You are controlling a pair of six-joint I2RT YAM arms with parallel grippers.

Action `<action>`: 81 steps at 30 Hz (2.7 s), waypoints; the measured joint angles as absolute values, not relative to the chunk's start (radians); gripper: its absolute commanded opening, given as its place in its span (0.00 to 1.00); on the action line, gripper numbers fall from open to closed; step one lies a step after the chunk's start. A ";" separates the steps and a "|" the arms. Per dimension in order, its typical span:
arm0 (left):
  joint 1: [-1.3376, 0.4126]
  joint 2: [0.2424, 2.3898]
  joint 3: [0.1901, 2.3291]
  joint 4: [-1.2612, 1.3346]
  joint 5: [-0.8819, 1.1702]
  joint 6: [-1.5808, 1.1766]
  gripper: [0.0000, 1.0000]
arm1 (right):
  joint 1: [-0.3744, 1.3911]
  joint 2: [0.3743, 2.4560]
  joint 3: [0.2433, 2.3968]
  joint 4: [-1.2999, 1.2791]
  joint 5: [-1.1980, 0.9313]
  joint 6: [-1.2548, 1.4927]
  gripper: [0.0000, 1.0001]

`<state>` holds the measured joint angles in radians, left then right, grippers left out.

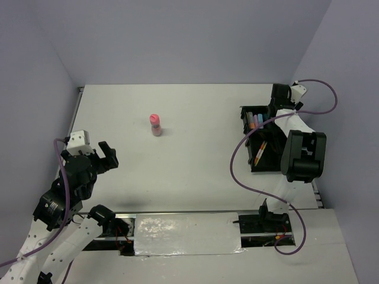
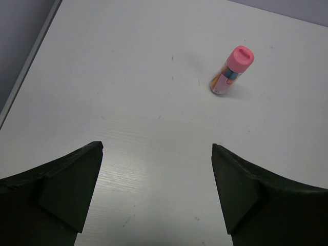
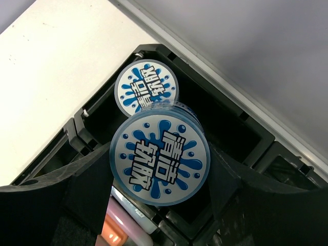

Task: Sort the stationery into containers
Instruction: Place the stationery in the storage box, then pick up the stationery from the center of the board.

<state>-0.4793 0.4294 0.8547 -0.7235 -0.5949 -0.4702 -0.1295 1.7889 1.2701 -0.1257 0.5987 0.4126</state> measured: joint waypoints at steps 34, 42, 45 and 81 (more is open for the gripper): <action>-0.480 0.429 0.854 -0.709 -0.585 -0.469 0.99 | -0.139 1.708 1.186 -0.190 0.598 0.491 0.34; -0.481 0.429 0.855 -0.709 -0.585 -0.469 0.99 | -0.149 1.712 1.203 -0.213 0.569 0.501 0.75; -0.481 0.429 0.854 -0.709 -0.584 -0.469 0.99 | -0.149 1.717 1.222 -0.229 0.559 0.500 0.80; -0.482 0.492 0.854 -0.709 -0.597 -0.469 0.99 | 0.773 2.001 1.626 -0.039 0.064 0.108 1.00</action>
